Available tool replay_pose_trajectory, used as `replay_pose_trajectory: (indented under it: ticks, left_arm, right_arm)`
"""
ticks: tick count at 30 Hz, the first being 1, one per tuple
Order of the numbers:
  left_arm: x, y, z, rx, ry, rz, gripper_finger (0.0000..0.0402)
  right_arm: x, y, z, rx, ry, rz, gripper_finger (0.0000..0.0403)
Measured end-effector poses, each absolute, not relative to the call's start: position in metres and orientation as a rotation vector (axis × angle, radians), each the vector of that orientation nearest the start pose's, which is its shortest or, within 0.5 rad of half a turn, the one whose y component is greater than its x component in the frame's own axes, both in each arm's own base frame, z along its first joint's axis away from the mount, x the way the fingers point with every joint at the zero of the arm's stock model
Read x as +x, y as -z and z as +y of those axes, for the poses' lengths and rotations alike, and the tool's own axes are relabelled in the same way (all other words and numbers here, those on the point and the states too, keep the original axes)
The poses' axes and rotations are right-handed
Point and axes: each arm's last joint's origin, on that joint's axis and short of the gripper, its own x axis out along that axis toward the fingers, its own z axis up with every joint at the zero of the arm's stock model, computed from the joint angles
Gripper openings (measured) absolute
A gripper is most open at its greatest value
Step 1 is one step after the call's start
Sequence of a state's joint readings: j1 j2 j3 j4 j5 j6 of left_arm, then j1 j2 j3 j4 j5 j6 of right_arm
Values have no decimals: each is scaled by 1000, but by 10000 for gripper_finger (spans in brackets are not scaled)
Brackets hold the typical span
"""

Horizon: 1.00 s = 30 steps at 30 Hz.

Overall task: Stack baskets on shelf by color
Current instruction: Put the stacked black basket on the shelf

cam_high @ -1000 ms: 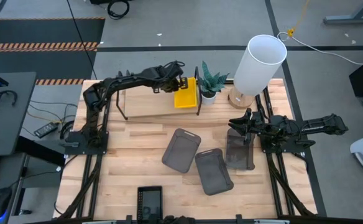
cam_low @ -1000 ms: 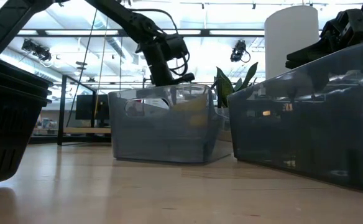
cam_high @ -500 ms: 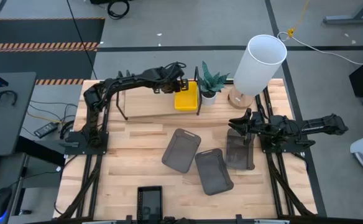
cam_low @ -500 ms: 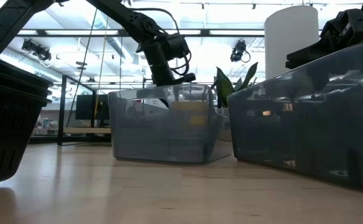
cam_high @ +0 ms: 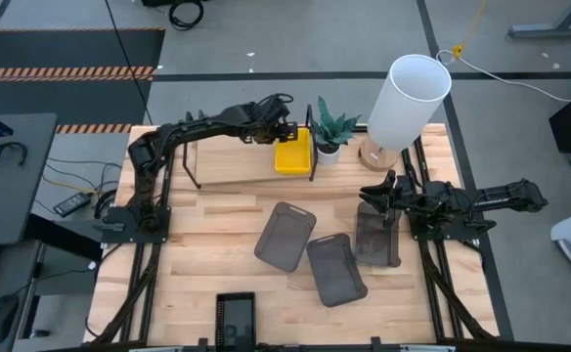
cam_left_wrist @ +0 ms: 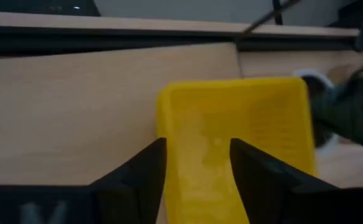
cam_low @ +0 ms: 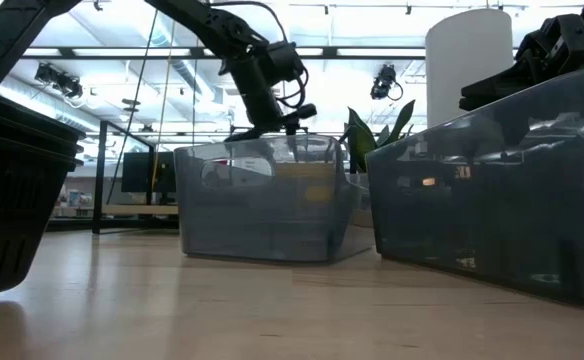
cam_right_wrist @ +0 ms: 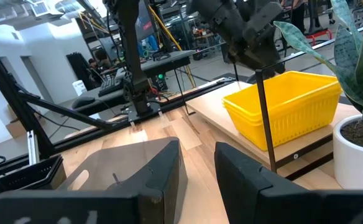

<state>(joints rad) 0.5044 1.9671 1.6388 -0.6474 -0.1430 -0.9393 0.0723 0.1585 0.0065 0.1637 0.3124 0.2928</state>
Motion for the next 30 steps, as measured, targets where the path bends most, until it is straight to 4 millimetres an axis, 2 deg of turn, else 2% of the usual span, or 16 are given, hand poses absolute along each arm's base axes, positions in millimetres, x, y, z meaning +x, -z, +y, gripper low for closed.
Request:
replay_pose_trajectory:
  ticks: [4,9,18,30]
  left_arm:
    - [370,-251,201,-1003,-994,669,193]
    - [369,-245,180,-974,-1008,816,192]
    - [379,-241,158,-972,-994,837,193]
    - [386,-240,144,-987,-972,827,185]
  right_arm:
    - [106,-169,-1,294,237,-47,109]
    - [106,-169,-1,294,237,-47,109]
    - [106,-168,-1,294,237,-46,109]
    - [106,-168,-1,294,237,-46,109]
